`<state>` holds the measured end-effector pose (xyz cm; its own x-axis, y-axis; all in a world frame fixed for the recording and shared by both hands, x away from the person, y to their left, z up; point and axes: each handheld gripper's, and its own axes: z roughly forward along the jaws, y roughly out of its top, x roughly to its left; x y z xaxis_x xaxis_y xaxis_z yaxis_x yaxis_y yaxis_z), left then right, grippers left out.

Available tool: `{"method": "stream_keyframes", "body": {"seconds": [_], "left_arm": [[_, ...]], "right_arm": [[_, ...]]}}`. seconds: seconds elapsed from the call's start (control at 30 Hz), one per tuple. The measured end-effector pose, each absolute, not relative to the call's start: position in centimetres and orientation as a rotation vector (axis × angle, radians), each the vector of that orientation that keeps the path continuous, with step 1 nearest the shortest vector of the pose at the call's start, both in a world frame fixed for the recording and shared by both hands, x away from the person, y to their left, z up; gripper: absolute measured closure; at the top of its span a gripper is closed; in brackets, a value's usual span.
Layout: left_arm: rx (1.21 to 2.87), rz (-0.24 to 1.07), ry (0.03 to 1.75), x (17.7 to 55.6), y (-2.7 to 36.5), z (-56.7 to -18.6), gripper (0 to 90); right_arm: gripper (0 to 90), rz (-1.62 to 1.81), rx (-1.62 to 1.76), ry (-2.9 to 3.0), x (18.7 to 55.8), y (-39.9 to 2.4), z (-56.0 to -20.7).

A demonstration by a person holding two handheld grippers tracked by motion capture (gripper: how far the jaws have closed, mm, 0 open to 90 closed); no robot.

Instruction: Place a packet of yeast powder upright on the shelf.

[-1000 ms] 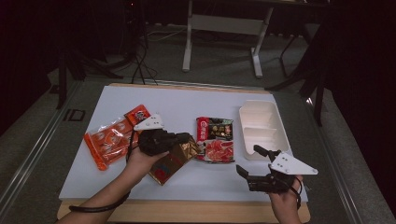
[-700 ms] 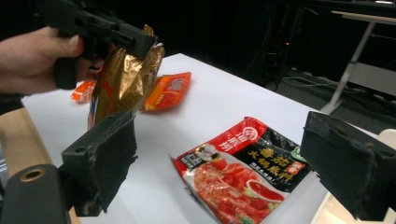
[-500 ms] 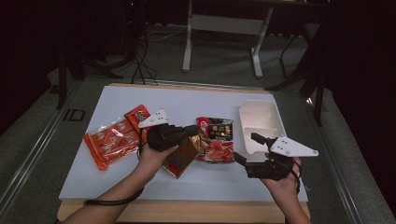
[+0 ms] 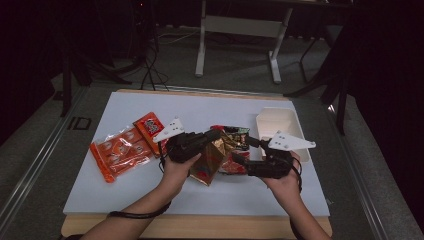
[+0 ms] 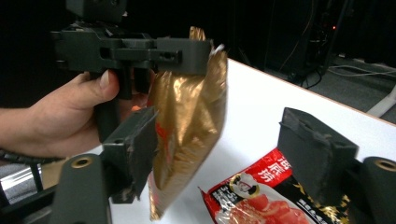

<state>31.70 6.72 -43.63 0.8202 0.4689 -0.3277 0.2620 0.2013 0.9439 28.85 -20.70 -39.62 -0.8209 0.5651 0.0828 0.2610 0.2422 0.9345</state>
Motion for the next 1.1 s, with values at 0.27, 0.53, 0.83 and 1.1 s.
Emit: {"method": "stream_keyframes", "body": {"seconds": [0.27, 0.53, 0.83, 1.1], "left_arm": [[1.329, 0.185, 0.629, 31.3, 6.1, -43.7, 87.1], [1.39, 0.18, 0.601, 31.3, 5.5, -44.1, 86.7], [1.468, 0.126, 0.555, 31.9, 6.0, -43.6, 77.2], [1.526, 0.097, 0.549, 31.7, 6.6, -42.8, 32.4]], "right_arm": [[51.9, 1.597, 0.811, 2.278, 29.9, -19.8, -39.6], [83.1, 1.571, 0.801, 2.348, 30.4, -19.8, -39.4], [89.0, 1.57, 0.772, 2.44, 30.9, -20.3, -39.2], [89.2, 1.551, 0.721, 2.473, 31.5, -20.9, -38.0]]}}
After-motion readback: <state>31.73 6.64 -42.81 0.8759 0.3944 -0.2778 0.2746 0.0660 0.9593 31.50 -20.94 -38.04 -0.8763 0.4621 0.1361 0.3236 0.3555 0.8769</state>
